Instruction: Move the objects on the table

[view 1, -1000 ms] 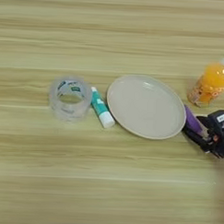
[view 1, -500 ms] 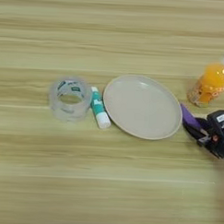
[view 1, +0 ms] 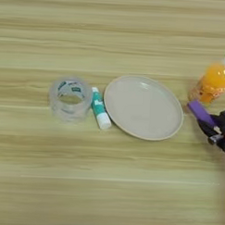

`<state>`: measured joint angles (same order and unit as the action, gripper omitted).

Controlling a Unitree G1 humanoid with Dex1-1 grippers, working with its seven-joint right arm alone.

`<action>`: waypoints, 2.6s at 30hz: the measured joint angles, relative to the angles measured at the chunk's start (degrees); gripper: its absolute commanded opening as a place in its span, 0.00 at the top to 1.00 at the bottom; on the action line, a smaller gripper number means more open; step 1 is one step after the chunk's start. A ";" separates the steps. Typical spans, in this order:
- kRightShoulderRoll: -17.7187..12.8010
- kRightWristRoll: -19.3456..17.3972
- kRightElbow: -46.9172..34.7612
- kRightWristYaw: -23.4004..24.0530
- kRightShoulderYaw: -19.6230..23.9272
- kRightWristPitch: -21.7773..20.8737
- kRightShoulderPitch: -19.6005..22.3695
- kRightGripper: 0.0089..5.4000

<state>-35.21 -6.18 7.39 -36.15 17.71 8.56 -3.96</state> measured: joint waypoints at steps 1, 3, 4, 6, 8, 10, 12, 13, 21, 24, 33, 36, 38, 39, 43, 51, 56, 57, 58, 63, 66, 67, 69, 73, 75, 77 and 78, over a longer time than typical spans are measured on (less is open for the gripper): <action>0.00 -0.04 -0.99 0.27 0.35 0.23 -0.11 0.74; 0.01 -0.07 -4.44 0.76 0.85 1.19 -1.09 0.74; 0.09 -0.10 -5.90 0.80 0.95 1.57 -1.46 0.74; 0.50 -0.92 -9.60 0.94 1.37 2.78 -2.25 0.74; 0.77 -1.55 -12.42 1.00 1.61 3.76 -2.39 0.74; 1.45 -2.38 -14.53 1.00 1.71 4.61 -2.38 0.74; 1.81 -2.40 -14.63 0.91 1.06 4.94 -2.32 0.74; 1.94 -2.39 -14.63 0.85 0.54 5.06 -2.06 0.74; 5.56 -3.74 -12.54 -0.57 -5.17 7.13 1.50 0.74; 6.87 -3.85 -10.13 -0.60 -6.92 7.23 2.35 0.74; 9.37 -3.60 -6.25 -0.78 -11.83 7.23 4.53 0.74; 10.21 -3.46 -5.43 -0.94 -13.33 7.22 4.61 0.74; 10.53 -3.40 -5.43 -1.07 -13.98 7.21 4.61 0.74; 10.58 -3.15 -5.53 -1.19 -14.97 7.19 4.60 0.74; 11.00 -3.05 -6.77 -1.74 -16.11 7.20 4.60 0.74; 10.98 -2.69 -6.99 -1.72 -16.13 7.20 4.60 0.61; 10.98 -2.41 -6.98 -1.68 -16.04 7.20 4.61 0.49; 10.98 -2.41 -6.98 -1.68 -16.03 7.20 4.61 0.47; 10.97 -2.40 -6.97 -1.68 -15.98 7.20 4.61 0.44; 10.96 -2.35 -7.23 -1.65 -15.70 7.20 4.61 0.31; 10.84 -2.36 -8.02 -1.60 -15.00 7.19 4.60 0.24; 10.69 -2.34 -8.36 -1.61 -14.84 7.14 4.60 0.21; 10.45 -2.12 -8.93 -1.60 -14.62 5.76 4.60 0.16; 10.53 -1.93 -8.94 -0.49 -13.29 2.89 4.70 0.05; 10.87 -2.03 -9.01 -0.06 -12.48 0.98 4.85 0.01; 11.53 -2.20 -9.60 1.22 -11.02 -1.67 5.69 0.01; 11.80 -2.29 -9.73 2.20 -10.25 -2.86 6.12 0.01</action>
<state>-23.41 -8.48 -2.34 -33.94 7.46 5.70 2.15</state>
